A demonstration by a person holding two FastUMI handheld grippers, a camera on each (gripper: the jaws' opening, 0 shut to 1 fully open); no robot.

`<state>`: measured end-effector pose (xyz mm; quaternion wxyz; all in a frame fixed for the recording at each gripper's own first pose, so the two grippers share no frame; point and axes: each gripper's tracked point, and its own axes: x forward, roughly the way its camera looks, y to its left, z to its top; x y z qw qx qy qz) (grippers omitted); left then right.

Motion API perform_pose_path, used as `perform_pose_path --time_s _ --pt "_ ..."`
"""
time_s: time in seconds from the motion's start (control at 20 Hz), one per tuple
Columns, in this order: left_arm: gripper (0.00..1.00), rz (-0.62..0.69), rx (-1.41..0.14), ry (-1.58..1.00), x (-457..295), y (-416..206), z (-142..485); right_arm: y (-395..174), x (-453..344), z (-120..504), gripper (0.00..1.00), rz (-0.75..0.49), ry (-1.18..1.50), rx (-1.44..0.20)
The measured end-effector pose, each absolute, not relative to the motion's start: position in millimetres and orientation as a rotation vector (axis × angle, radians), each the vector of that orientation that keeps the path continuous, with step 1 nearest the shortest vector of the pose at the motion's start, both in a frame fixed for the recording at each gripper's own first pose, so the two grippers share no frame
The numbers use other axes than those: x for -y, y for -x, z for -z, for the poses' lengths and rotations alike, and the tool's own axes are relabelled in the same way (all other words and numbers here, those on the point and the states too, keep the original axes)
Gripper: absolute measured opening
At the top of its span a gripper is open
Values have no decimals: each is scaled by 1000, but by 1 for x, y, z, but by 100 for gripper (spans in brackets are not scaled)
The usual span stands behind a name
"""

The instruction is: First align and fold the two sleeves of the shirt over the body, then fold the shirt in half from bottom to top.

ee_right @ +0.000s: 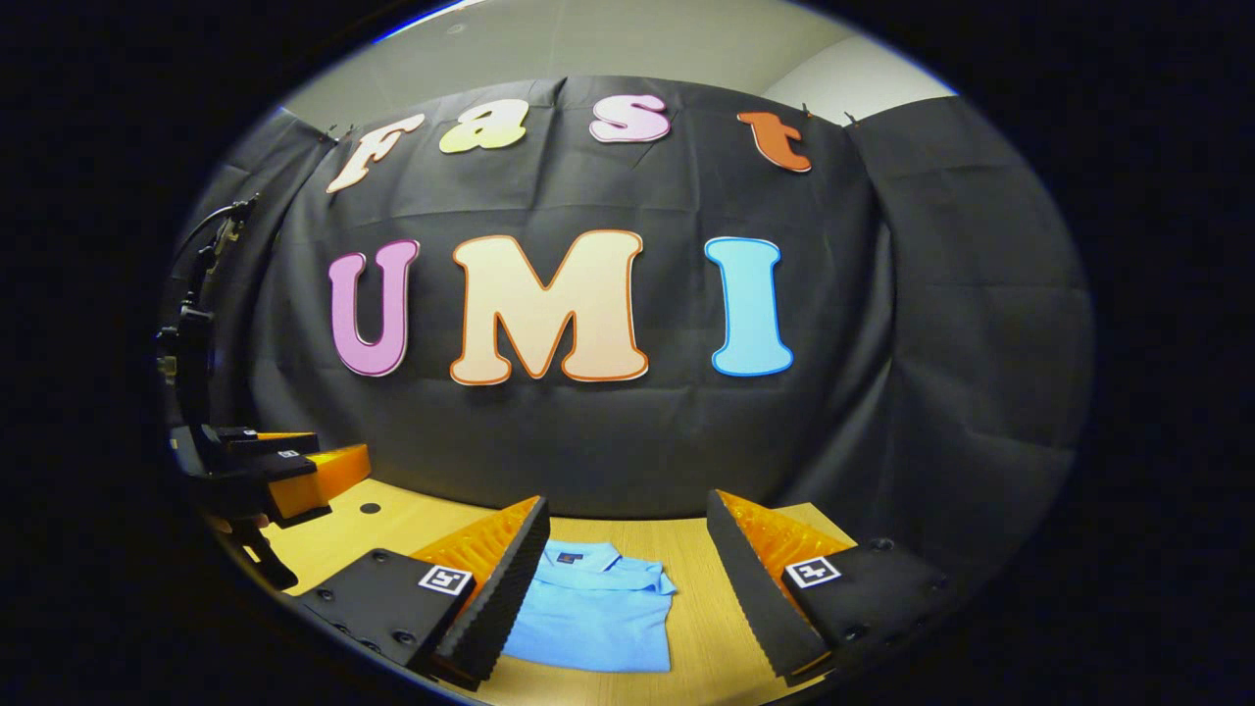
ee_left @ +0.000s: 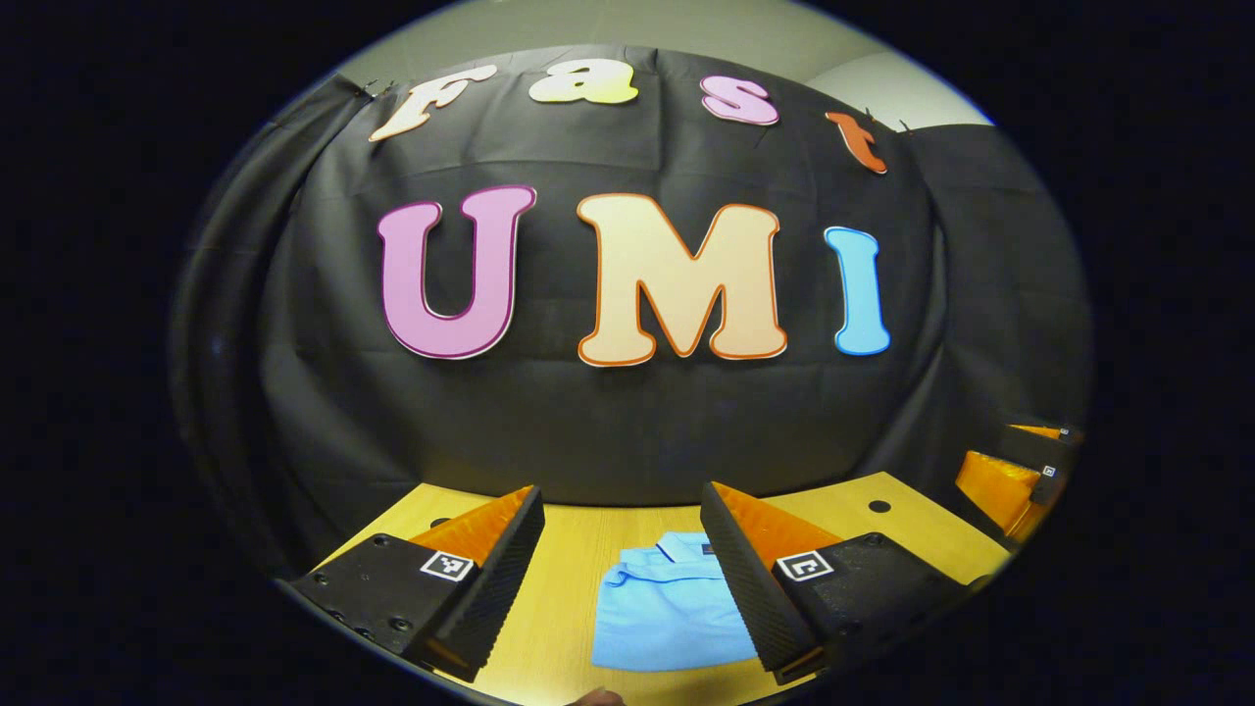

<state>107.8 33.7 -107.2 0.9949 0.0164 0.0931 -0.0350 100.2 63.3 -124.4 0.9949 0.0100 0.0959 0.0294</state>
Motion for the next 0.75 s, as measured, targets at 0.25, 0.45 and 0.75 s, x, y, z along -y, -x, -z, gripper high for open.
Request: perform_pose_path --time_s 0.25,0.45,0.75 --pt "95 99 -134 -54 -17 -55 70 -49 -56 97 100 -87 -35 -158" --pt "95 112 -125 -53 -9 -21 61 -19 -48 84 100 -85 -33 -136" --pt "95 117 -116 -64 -6 7 52 5 -48 69 99 -94 -69 -102"
